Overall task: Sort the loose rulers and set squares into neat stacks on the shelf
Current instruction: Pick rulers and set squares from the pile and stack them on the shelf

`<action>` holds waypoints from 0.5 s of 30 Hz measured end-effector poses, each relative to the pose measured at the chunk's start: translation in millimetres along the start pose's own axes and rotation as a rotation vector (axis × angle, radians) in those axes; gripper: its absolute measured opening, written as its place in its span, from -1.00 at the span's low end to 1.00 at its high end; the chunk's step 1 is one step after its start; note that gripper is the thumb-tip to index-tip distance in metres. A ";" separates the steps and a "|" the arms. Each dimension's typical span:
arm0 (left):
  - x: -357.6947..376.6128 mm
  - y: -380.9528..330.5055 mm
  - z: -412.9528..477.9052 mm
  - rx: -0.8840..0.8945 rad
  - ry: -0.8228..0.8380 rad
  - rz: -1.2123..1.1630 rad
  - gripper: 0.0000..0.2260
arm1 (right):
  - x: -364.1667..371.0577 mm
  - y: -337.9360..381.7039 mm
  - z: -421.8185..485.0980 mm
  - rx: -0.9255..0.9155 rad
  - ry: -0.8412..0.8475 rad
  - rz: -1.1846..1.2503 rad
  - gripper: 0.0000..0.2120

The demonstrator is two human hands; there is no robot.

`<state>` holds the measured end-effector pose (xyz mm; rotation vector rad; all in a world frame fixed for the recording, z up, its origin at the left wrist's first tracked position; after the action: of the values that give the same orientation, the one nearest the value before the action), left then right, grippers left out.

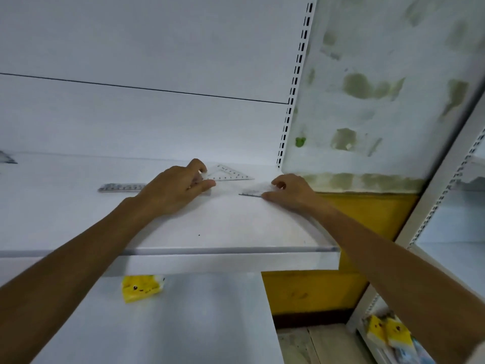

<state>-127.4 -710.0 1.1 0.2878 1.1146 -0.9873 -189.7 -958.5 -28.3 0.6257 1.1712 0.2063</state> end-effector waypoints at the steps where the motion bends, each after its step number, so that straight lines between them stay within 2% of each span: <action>1: 1.5 0.1 -1.7 -0.005 0.005 -0.002 -0.70 | 1.2 -1.4 -0.1 0.005 0.003 0.015 -0.46; 6: 11.6 6.1 -8.4 -0.036 0.044 0.053 -0.70 | -0.1 -0.1 -3.6 -0.032 0.017 0.093 -0.50; 12: 4.6 6.4 -5.9 -0.064 0.039 0.012 -0.73 | -2.6 4.3 -8.9 -0.073 0.005 0.105 -0.60; 15: 2.7 2.9 -3.5 -0.050 0.031 0.037 -0.73 | -2.9 14.6 -19.0 -0.133 -0.019 -0.001 -0.61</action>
<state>-127.1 -707.4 -3.5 0.2835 1.1570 -0.9231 -205.7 -941.3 -22.5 0.5095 1.1300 0.2745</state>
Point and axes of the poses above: each hand's wrist, its own z-axis towards the middle knuckle, its own x-axis out of the palm, y = z × x, the point moved 7 cm from there along z, towards the middle knuckle, and after that the axes turned 8 degrees about z, right-handed, at the moved point
